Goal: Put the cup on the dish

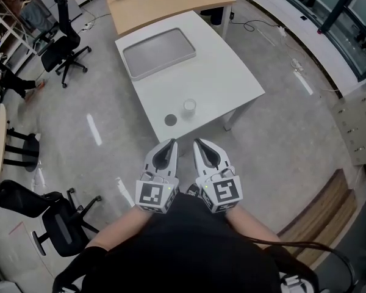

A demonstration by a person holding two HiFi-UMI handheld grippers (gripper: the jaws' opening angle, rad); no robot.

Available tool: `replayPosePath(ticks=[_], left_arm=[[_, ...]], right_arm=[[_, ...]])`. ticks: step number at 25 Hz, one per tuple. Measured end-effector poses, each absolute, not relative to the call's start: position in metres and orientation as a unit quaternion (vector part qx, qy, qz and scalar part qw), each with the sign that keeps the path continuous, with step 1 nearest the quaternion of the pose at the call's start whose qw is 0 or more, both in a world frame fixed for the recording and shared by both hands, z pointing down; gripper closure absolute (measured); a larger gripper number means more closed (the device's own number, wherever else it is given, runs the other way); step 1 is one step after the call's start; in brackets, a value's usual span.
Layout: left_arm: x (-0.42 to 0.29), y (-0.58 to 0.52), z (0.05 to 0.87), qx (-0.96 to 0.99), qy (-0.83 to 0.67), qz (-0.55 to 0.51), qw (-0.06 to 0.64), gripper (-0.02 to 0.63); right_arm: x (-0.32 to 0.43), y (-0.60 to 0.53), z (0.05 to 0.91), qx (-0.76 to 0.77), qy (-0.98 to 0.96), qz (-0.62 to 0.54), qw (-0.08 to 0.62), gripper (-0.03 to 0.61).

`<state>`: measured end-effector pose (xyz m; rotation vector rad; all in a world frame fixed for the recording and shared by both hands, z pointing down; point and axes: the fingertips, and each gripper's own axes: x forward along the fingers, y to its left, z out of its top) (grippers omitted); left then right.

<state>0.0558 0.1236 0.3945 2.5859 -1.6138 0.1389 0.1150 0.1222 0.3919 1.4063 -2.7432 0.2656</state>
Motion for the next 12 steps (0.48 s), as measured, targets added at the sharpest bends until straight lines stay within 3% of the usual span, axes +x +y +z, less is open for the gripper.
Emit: replayPosePath(ticks=[12], left_arm=[[0.055,0.092,0.414,0.854,-0.514,0.048,0.061,0.607]], right_arm=[[0.112,0.092,0.408,0.467,-0.878,0.094,0.044,0.565]])
